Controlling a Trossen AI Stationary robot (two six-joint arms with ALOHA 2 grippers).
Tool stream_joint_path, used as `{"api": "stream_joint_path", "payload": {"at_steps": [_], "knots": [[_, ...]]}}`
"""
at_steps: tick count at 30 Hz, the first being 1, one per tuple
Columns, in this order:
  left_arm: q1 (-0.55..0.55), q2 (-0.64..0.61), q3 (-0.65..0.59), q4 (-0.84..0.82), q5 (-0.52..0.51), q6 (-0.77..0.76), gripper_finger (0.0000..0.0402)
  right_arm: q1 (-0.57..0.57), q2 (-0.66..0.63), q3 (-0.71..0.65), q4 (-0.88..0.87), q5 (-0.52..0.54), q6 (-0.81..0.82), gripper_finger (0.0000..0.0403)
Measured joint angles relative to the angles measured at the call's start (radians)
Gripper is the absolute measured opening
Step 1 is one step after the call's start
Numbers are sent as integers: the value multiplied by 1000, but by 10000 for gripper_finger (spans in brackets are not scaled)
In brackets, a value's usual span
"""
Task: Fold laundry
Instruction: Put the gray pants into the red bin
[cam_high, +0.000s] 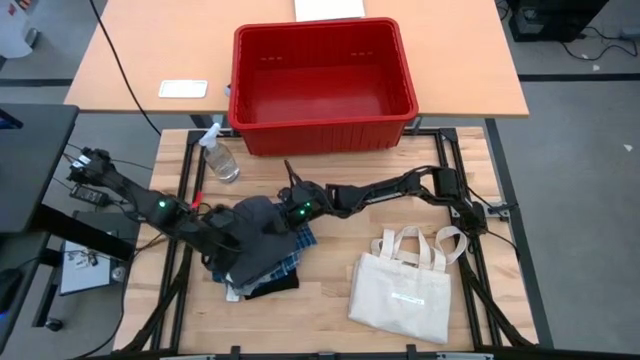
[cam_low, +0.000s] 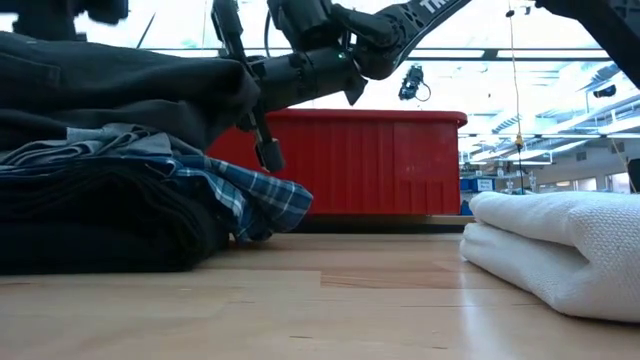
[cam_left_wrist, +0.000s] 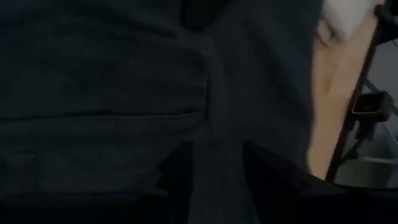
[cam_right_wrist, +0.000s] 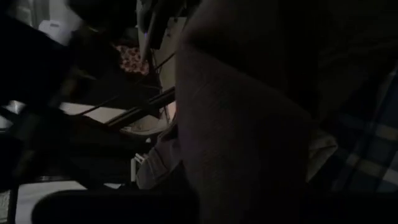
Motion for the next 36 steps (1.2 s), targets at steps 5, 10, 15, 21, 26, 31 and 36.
{"api": "stream_joint_path", "payload": {"at_steps": [5, 10, 15, 21, 26, 31, 36], "knots": [[0, -2, 124, -96, -21, 50, 144, -12, -4, 0, 2, -59, 3, 52], [0, -2, 204, -164, -105, 73, 144, -22, -19, 0, 76, -109, 27, 52], [0, -1, 249, -247, -135, 72, 144, -38, -69, 0, 90, -120, 44, 52], [0, -2, 297, -308, -194, 72, 144, -62, -130, 0, 88, -153, 22, 55], [0, -2, 324, -344, -251, 72, 144, -77, -149, 0, 81, -167, -2, 56], [0, -2, 350, -346, -327, 69, 144, -77, -149, 0, 75, -185, -8, 56], [0, -3, 372, -345, -404, 70, 144, -80, -150, 0, 108, -201, -7, 56]]}}
